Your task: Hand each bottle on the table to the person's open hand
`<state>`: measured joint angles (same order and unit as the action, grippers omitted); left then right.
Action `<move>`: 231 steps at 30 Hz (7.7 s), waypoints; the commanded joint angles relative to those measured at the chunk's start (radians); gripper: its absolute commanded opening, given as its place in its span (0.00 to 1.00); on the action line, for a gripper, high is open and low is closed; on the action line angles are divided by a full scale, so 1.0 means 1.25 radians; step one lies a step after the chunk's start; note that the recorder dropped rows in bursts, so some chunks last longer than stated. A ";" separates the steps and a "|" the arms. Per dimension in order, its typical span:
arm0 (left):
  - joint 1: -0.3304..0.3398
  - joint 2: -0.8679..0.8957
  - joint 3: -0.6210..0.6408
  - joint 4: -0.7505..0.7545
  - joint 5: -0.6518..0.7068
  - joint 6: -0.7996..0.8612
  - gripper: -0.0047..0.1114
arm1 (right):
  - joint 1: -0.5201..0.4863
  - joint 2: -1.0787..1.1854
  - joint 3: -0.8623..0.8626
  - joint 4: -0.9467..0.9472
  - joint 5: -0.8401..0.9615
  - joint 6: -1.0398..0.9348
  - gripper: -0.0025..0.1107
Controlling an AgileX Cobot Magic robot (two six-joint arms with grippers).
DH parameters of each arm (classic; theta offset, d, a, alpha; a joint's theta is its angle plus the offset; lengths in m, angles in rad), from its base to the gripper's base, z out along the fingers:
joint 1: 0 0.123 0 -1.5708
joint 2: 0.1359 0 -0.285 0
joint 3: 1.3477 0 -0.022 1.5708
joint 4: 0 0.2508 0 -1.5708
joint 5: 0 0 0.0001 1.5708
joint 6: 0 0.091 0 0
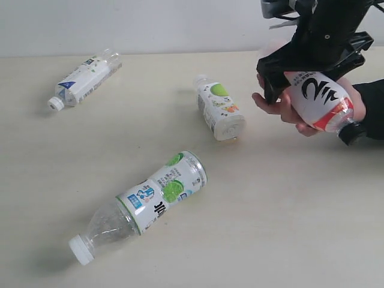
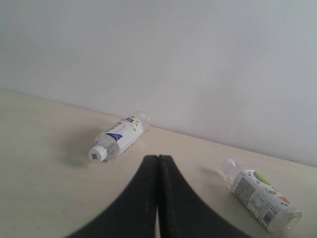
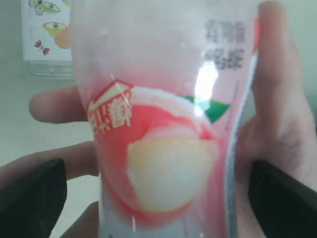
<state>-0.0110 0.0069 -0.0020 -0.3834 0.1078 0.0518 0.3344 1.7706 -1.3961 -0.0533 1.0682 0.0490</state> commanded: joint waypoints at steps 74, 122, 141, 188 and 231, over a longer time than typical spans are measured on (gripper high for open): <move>-0.006 -0.005 0.002 0.003 0.001 0.001 0.04 | 0.022 -1.416 1.030 0.190 -0.927 -0.123 0.02; -0.006 -0.005 0.002 0.003 0.001 0.001 0.04 | 0.022 -1.416 0.984 0.100 -0.758 -0.093 0.02; -0.006 -0.005 0.002 0.003 0.001 0.001 0.04 | 0.022 -1.388 0.953 0.146 -0.934 -0.112 0.02; -0.006 -0.005 0.002 0.003 0.001 0.001 0.04 | 0.058 -1.416 1.001 0.085 -0.640 -0.144 0.02; -0.011 0.142 -0.047 -0.006 -0.175 -0.068 0.04 | 0.058 -1.416 1.001 0.091 -0.640 -0.143 0.02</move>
<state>-0.0179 0.1235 -0.0098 -0.4346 -0.0743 -0.0204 0.4037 0.0046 -0.1479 0.0556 0.2759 -0.1293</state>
